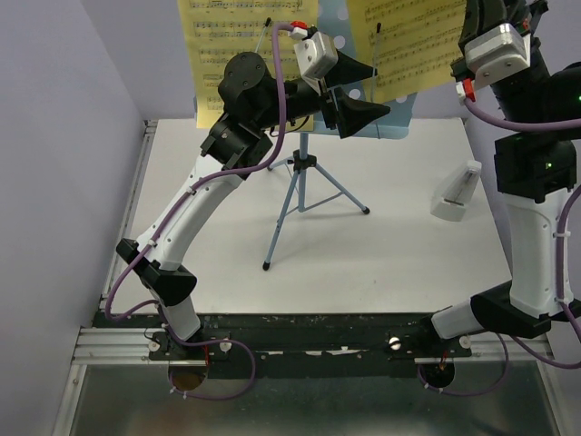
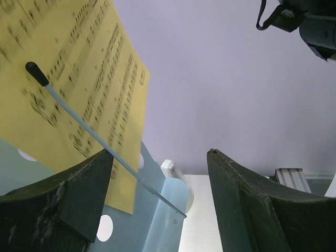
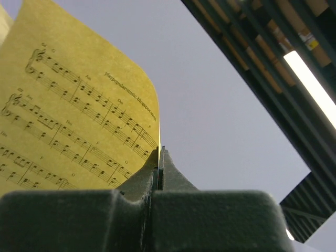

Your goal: Pack up the instrument practice props

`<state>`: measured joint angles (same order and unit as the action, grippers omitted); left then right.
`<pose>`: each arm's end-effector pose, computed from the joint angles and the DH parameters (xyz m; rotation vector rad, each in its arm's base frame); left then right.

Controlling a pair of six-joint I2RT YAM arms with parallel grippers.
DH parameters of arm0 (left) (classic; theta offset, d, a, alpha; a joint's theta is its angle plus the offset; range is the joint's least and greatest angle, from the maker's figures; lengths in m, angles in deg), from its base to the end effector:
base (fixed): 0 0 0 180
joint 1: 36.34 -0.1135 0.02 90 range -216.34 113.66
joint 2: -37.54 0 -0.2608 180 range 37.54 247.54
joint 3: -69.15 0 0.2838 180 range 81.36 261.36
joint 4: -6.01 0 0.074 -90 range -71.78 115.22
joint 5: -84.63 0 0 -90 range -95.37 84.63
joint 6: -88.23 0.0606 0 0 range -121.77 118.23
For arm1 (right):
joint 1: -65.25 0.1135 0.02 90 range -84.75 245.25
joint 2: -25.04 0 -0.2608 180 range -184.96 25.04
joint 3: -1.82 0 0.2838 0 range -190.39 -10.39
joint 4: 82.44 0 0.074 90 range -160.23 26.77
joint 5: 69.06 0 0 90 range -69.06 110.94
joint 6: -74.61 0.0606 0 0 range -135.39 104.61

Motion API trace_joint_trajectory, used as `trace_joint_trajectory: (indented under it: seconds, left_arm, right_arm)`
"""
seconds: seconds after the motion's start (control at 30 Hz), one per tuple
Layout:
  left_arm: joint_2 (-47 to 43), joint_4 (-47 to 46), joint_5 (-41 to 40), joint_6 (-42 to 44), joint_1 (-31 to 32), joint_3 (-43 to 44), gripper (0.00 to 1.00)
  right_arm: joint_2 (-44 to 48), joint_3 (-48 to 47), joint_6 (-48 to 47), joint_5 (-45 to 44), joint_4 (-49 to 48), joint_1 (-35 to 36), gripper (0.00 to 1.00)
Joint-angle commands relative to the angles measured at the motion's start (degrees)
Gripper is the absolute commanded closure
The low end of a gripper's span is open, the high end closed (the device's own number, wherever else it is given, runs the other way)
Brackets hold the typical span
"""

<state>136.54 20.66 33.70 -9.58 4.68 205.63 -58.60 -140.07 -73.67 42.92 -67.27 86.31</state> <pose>0.2749 -0.2898 0.5907 0.9493 0.9585 -1.1251 0.2117 0.1058 0.7030 -0.8011 0.3946 -0.4494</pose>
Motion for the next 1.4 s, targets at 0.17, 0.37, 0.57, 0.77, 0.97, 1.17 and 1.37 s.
trace_joint_trajectory:
  seconds: [0.17, 0.37, 0.57, 0.77, 0.97, 1.17, 1.37]
  left_arm:
    - [-1.5, -1.1, -0.7, 1.2, 0.6, 0.1, 0.16]
    - [-2.1, -0.4, -2.4, 3.3, 0.6, 0.4, 0.14]
    - [-3.0, 0.3, -5.8, 8.1, 0.5, 1.6, 0.11]
    - [-3.6, -2.1, -13.7, 13.0, 0.1, 3.1, 0.08]
    - [-4.4, -10.5, -14.0, 15.1, -0.3, 3.7, 0.05]
    - [-3.6, -11.7, 2.5, 5.8, -0.4, 7.6, 0.14]
    - [-4.9, -12.2, 9.4, -1.6, 3.0, 4.1, 0.19]
  right_arm:
    - [-1.0, -4.4, -8.6, -4.7, -5.5, 0.3, 1.00]
    - [-0.7, -6.3, -9.7, -6.8, -6.3, -0.1, 1.00]
    - [-0.2, -8.4, -8.5, -7.4, -6.3, -0.3, 1.00]
    - [2.4, -5.5, -4.2, -6.1, -4.4, -0.3, 1.00]
    - [6.3, 1.0, 0.4, -2.2, -0.9, -0.2, 1.00]
    - [8.3, 5.1, 1.4, -0.4, 1.0, -0.2, 1.00]
    - [10.2, 9.9, 1.0, 1.6, 1.7, -0.1, 1.00]
